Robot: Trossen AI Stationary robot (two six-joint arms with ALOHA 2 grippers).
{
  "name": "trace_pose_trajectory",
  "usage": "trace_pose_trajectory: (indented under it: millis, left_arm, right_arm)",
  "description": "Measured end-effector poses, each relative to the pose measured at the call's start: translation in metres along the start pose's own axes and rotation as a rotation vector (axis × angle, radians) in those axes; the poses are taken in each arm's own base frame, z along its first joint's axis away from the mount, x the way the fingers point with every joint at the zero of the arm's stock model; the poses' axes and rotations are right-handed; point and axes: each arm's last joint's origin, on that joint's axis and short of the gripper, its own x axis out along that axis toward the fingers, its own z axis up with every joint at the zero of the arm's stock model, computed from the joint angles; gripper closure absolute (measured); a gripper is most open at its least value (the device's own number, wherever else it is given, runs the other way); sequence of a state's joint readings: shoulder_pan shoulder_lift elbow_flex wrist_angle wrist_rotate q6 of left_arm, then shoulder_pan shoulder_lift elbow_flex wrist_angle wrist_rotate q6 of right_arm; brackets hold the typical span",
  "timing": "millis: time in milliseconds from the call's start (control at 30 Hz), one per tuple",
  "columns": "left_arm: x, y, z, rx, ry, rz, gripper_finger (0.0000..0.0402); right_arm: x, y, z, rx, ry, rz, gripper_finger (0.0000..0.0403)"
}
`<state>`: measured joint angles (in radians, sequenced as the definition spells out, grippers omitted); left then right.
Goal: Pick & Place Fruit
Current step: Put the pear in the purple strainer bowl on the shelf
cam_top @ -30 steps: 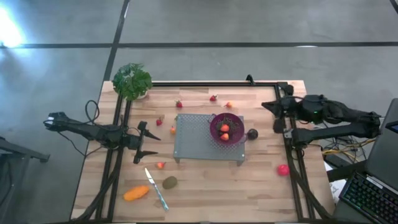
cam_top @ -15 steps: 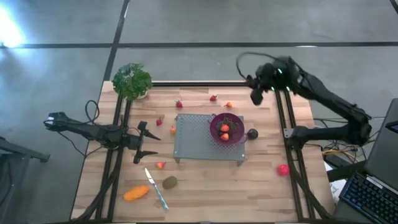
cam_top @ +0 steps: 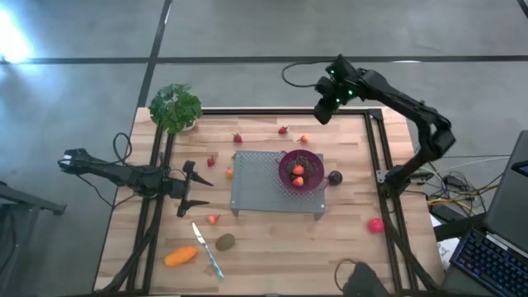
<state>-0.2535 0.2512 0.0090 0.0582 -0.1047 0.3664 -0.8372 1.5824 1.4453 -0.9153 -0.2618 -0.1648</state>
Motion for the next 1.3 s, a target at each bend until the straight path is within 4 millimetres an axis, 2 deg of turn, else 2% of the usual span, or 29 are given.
trace_pose_trajectory:
  millis: [167,433,1000,1100,1300]
  left_arm:
    - [0.0,0.0,0.0,0.0,0.0,0.0,0.011]
    - [0.0,0.0,0.0,0.0,0.0,0.0,0.011]
    - [0.0,0.0,0.0,0.0,0.0,0.0,0.011]
    - [0.0,0.0,0.0,0.0,0.0,0.0,0.011]
    - [0.0,0.0,0.0,0.0,0.0,0.0,0.011]
  right_arm:
    - [0.011,-0.013,0.001,0.002,0.144,0.026,0.039]
    - [0.032,-0.019,-0.002,-0.055,0.22,0.104,0.039]
    - [0.034,-0.02,-0.001,-0.131,0.2,0.102,0.0387]
    - [0.034,-0.02,0.0,-0.131,0.198,0.102,0.0368]
    - [0.034,-0.021,0.0,-0.159,0.196,0.104,0.0295]
